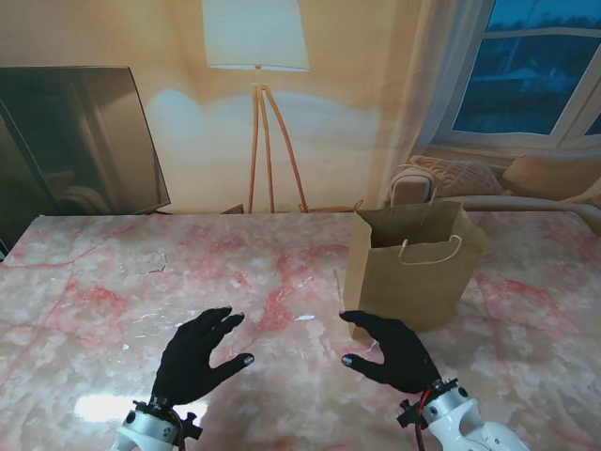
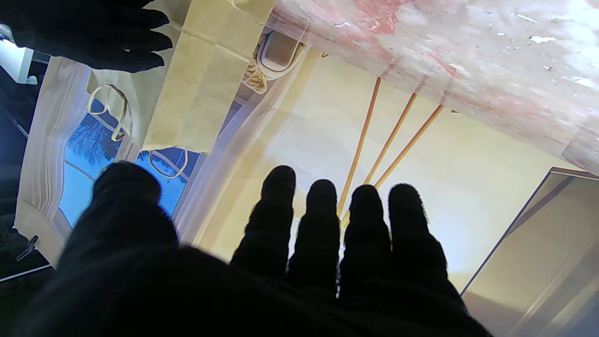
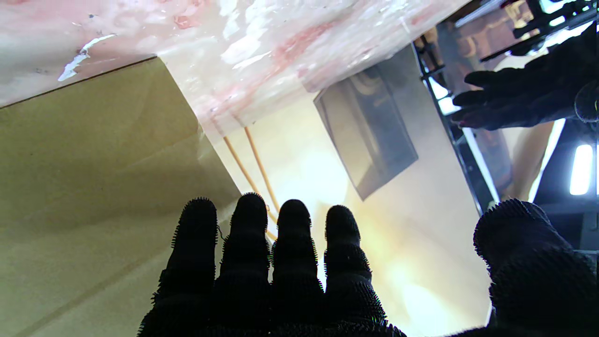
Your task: Fold the socks and the shorts into the kraft paper bag
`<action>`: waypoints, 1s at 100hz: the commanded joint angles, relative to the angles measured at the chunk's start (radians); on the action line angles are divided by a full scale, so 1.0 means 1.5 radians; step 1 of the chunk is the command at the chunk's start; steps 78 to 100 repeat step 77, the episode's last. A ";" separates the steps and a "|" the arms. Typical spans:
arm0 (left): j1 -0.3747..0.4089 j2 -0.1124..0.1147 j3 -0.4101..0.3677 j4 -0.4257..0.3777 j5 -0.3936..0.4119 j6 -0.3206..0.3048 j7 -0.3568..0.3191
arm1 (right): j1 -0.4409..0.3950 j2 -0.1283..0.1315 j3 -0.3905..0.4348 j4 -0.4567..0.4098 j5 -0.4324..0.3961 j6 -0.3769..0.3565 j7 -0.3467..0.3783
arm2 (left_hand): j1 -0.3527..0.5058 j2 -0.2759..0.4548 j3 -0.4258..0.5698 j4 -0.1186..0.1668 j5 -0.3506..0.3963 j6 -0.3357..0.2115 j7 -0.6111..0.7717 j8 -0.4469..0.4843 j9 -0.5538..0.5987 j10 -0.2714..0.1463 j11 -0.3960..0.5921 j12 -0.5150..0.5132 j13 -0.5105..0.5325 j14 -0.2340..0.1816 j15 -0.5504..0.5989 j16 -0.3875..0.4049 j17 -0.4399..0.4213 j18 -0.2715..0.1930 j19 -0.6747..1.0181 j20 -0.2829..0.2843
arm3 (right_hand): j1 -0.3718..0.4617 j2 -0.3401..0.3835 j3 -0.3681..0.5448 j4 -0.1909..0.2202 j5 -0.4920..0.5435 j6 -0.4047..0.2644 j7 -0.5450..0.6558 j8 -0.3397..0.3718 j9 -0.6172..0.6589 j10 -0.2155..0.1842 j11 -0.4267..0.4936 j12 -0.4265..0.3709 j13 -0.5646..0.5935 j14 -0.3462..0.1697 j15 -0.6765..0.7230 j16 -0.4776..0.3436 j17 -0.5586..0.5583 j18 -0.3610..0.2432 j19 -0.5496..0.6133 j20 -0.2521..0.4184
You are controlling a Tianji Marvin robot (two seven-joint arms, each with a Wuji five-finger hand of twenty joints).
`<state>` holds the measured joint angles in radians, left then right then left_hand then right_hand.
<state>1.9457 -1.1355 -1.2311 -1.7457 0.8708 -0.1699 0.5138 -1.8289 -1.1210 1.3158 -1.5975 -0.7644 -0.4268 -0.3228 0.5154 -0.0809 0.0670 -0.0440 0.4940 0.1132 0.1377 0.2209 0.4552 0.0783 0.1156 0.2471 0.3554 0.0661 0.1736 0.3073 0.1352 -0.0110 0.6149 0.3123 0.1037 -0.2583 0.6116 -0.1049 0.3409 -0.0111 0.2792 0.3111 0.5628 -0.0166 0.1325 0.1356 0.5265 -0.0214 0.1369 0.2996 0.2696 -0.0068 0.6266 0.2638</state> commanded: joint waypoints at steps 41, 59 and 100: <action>0.009 -0.004 -0.005 -0.004 -0.001 0.000 0.003 | 0.000 0.000 -0.019 0.001 0.000 0.000 0.002 | -0.004 0.032 -0.021 0.051 0.000 0.006 -0.013 0.007 0.002 0.005 -0.015 -0.009 0.006 -0.006 -0.010 -0.006 -0.004 -0.008 0.006 0.007 | -0.001 0.025 -0.025 0.039 -0.005 -0.010 0.008 -0.004 -0.028 -0.007 0.012 0.000 -0.019 -0.015 -0.007 -0.009 -0.009 -0.025 -0.008 -0.012; 0.013 -0.004 -0.008 -0.008 -0.001 0.001 0.004 | -0.005 -0.001 -0.018 -0.002 0.000 -0.002 0.000 | -0.004 0.032 -0.022 0.051 -0.001 0.006 -0.013 0.007 0.001 0.007 -0.016 -0.009 0.005 -0.005 -0.010 -0.006 -0.004 -0.008 0.006 0.007 | -0.001 0.025 -0.025 0.039 -0.004 -0.013 0.009 -0.003 -0.026 -0.007 0.013 0.000 -0.017 -0.015 -0.007 -0.009 -0.005 -0.026 -0.005 -0.010; 0.009 -0.005 -0.006 -0.003 -0.009 0.001 0.003 | -0.003 -0.001 -0.019 0.000 0.009 0.000 0.007 | -0.004 0.032 -0.022 0.051 0.000 0.006 -0.013 0.007 0.002 0.006 -0.015 -0.009 0.005 -0.006 -0.011 -0.006 -0.005 -0.008 0.006 0.007 | -0.001 0.027 -0.026 0.039 -0.004 -0.011 0.010 -0.003 -0.026 -0.007 0.014 0.001 -0.017 -0.015 -0.007 -0.009 -0.009 -0.024 -0.006 -0.010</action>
